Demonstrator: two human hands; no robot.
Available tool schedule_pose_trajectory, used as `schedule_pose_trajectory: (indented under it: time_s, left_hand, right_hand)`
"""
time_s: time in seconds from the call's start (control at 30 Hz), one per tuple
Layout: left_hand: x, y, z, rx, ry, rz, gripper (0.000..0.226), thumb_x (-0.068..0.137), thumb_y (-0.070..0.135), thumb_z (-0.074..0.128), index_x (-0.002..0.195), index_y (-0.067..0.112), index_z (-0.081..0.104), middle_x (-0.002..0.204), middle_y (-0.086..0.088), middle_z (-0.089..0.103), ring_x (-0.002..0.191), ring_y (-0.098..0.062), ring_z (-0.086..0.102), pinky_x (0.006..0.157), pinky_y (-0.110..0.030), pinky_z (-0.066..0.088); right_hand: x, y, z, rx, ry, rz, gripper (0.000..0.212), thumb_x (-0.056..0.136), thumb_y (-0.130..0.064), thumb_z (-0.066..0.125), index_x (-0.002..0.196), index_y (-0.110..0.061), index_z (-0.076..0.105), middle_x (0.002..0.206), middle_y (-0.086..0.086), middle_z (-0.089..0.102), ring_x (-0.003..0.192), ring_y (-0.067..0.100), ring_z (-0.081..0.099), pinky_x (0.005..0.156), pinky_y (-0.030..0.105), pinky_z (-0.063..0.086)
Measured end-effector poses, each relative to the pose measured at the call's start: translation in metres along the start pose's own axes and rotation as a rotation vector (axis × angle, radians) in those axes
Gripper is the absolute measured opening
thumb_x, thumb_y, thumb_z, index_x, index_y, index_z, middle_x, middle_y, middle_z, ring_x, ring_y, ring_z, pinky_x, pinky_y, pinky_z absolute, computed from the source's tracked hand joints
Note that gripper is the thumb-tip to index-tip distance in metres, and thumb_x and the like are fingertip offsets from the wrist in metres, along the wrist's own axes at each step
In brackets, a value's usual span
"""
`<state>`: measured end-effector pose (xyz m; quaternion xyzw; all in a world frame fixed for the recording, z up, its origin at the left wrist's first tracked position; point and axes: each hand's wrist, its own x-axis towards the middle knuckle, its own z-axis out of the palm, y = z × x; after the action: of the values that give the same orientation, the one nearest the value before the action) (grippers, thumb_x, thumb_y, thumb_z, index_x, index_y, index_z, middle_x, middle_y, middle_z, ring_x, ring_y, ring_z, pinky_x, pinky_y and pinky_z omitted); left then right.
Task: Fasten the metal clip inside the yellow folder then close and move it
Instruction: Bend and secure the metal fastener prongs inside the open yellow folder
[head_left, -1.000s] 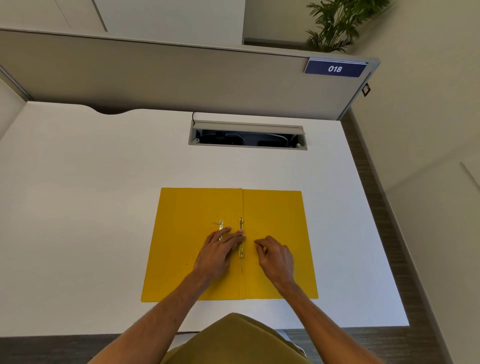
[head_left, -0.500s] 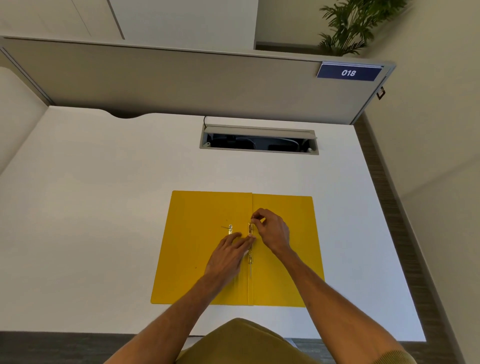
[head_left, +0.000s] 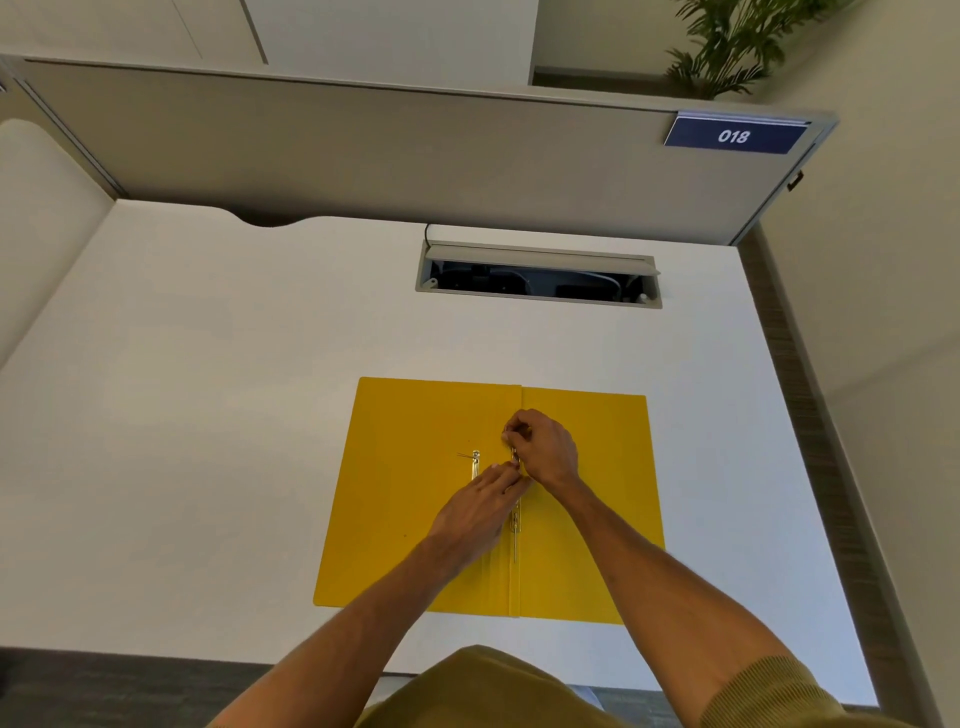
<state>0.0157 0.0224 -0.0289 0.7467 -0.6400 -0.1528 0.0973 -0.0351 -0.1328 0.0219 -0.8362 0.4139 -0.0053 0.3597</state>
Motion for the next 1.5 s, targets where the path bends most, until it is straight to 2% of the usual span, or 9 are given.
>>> schedule_pose_trajectory:
  time_s: [0.17, 0.33, 0.6, 0.9, 1.17, 1.5]
  left_hand:
    - [0.003, -0.001, 0.001, 0.043, -0.011, -0.002, 0.063, 0.108, 0.007, 0.048, 0.166, 0.018, 0.027, 0.167, -0.008, 0.036, 0.166, -0.027, 0.021, 0.139, -0.042, 0.016]
    - [0.005, -0.002, -0.001, 0.105, 0.01, 0.026, 0.061, 0.105, 0.01, 0.051, 0.163, 0.018, 0.031, 0.162, -0.009, 0.041, 0.16, -0.029, 0.031, 0.138, -0.045, 0.02]
    - [0.004, 0.004, 0.003, 0.113, 0.031, 0.018, 0.061, 0.103, 0.011, 0.053, 0.16, 0.016, 0.033, 0.158, -0.009, 0.044, 0.158, -0.028, 0.034, 0.138, -0.044, 0.02]
    - [0.006, 0.005, 0.002, 0.078, 0.015, -0.001, 0.06, 0.105, 0.012, 0.055, 0.16, 0.016, 0.033, 0.161, -0.01, 0.042, 0.158, -0.028, 0.035, 0.136, -0.045, 0.026]
    - [0.002, 0.005, 0.004, 0.061, 0.028, -0.004, 0.061, 0.106, 0.011, 0.053, 0.163, 0.016, 0.032, 0.162, -0.01, 0.041, 0.158, -0.028, 0.036, 0.137, -0.042, 0.024]
    - [-0.011, 0.002, 0.009, 0.012, 0.019, -0.008, 0.065, 0.11, 0.015, 0.047, 0.17, 0.017, 0.023, 0.174, -0.006, 0.032, 0.165, -0.025, 0.025, 0.137, -0.041, 0.022]
  right_hand:
    - [0.002, 0.005, -0.003, -0.022, 0.038, 0.066, 0.014, 0.1, -0.026, 0.069, 0.105, -0.015, 0.076, 0.11, 0.0, 0.079, 0.103, 0.02, 0.073, 0.089, 0.043, 0.06]
    - [0.003, 0.008, -0.002, -0.003, 0.073, 0.139, 0.012, 0.1, -0.026, 0.069, 0.103, -0.016, 0.076, 0.11, -0.002, 0.08, 0.105, 0.018, 0.073, 0.1, 0.047, 0.054]
    - [0.002, 0.008, 0.001, 0.025, 0.109, 0.182, 0.011, 0.099, -0.025, 0.069, 0.103, -0.018, 0.077, 0.11, -0.002, 0.081, 0.107, 0.018, 0.074, 0.103, 0.047, 0.053]
    - [-0.004, 0.017, -0.002, 0.062, 0.144, 0.199, 0.014, 0.1, -0.028, 0.071, 0.106, -0.016, 0.076, 0.11, -0.001, 0.081, 0.106, 0.02, 0.073, 0.103, 0.049, 0.054]
    - [-0.002, 0.016, -0.004, 0.024, 0.127, 0.208, 0.011, 0.1, -0.025, 0.069, 0.103, -0.018, 0.077, 0.11, -0.003, 0.081, 0.109, 0.018, 0.073, 0.106, 0.047, 0.051]
    - [0.011, 0.013, -0.007, 0.049, 0.05, 0.167, 0.012, 0.098, -0.025, 0.072, 0.103, -0.016, 0.079, 0.109, -0.002, 0.081, 0.11, 0.017, 0.072, 0.11, 0.048, 0.047]
